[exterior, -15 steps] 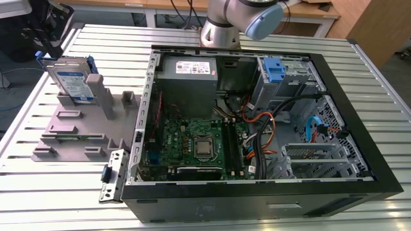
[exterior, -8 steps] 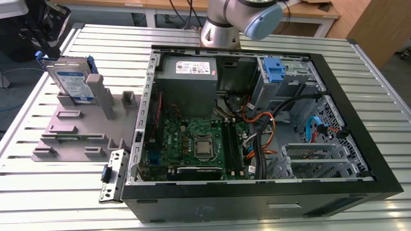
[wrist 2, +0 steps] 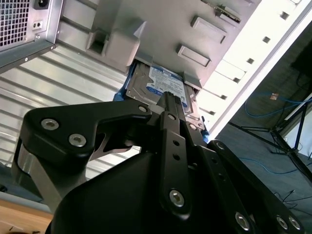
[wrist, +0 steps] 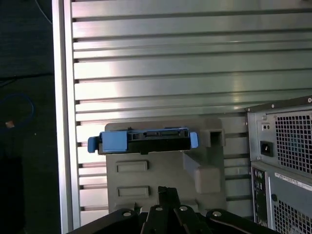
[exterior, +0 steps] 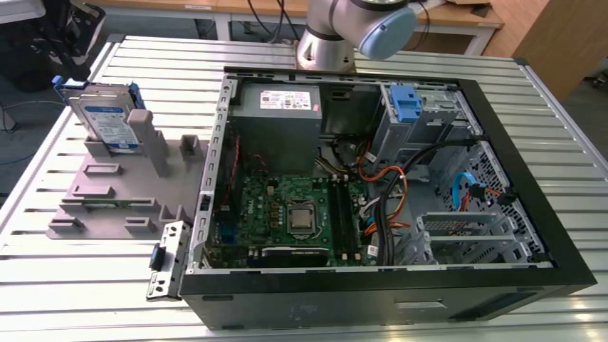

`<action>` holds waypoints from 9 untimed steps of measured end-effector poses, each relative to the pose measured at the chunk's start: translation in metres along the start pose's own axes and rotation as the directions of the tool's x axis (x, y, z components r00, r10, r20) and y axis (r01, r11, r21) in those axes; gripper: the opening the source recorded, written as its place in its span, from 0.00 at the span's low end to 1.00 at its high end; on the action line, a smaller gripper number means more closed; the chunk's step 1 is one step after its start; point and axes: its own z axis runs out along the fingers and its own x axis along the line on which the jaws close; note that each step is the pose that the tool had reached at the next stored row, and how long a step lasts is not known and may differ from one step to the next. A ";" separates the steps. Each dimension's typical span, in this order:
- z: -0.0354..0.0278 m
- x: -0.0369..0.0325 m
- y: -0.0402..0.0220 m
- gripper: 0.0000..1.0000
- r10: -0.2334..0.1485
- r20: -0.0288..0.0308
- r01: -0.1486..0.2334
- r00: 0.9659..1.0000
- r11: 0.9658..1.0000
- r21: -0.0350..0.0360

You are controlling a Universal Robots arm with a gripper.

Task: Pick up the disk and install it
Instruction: 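Reach for the disk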

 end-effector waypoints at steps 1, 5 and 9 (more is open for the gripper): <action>0.0009 0.0007 0.0018 0.11 0.000 0.000 0.000 1.000 1.000 0.000; 0.0048 0.0035 0.0093 0.11 0.000 0.000 0.000 1.000 1.000 0.000; 0.0085 0.0075 0.0178 0.11 0.000 0.000 0.000 1.000 1.000 0.000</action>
